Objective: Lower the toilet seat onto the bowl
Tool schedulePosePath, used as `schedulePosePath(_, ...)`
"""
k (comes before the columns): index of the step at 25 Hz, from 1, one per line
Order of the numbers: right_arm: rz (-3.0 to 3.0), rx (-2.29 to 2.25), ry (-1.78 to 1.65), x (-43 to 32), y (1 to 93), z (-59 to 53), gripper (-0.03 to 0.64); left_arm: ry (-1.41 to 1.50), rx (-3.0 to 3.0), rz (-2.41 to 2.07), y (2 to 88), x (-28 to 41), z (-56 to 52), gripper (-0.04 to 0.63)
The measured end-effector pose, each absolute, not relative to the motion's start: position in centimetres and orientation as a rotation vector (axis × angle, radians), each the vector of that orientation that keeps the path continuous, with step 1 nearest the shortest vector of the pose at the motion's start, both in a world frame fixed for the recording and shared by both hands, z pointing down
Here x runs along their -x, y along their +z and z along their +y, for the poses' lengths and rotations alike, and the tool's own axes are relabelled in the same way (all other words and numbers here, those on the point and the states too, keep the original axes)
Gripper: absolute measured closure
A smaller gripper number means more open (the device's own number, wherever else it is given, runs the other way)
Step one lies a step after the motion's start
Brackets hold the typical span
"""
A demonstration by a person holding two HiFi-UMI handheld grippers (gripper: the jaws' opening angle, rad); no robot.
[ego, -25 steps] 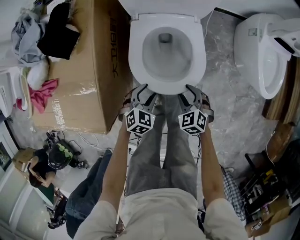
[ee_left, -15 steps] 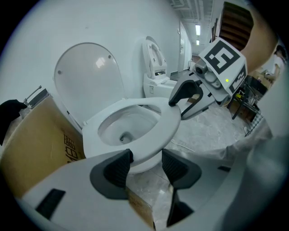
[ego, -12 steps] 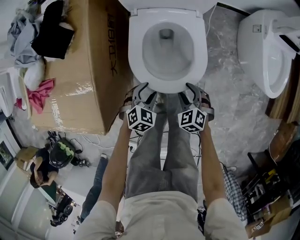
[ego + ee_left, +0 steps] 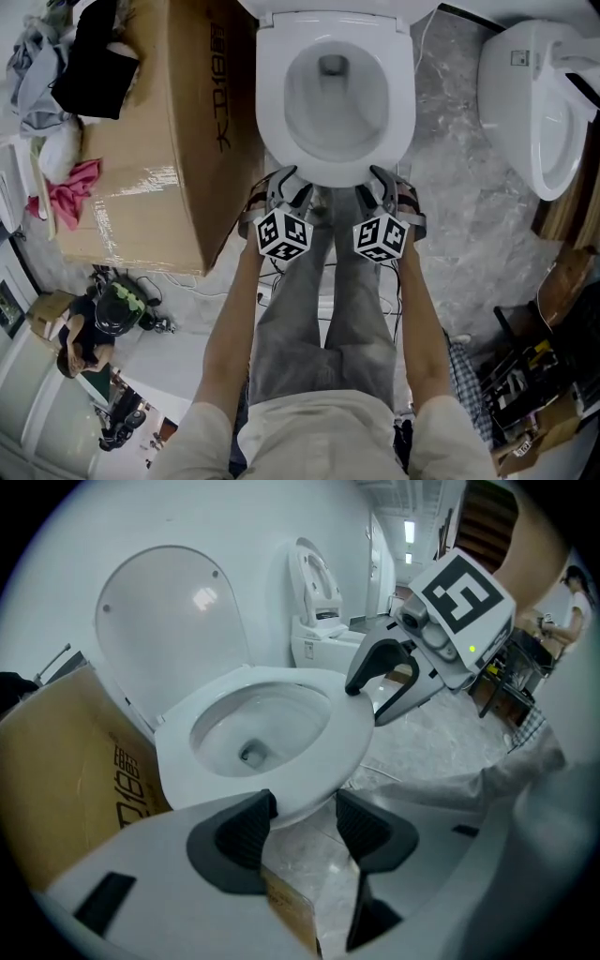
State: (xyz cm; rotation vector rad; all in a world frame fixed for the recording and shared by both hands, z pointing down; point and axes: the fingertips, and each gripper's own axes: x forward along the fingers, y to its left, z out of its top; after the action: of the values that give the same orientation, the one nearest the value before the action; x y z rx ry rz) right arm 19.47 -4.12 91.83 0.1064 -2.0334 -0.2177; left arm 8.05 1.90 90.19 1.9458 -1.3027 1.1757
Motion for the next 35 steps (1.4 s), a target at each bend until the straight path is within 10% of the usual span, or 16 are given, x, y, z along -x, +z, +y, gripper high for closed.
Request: schedulePosePath(35, -1.907, -0.057, -0.225, -20.1, 98.3, -3.9, 0.395, 1.177, -1.903, -1.207, 95.6, -8.6, 0.5, 0.408)
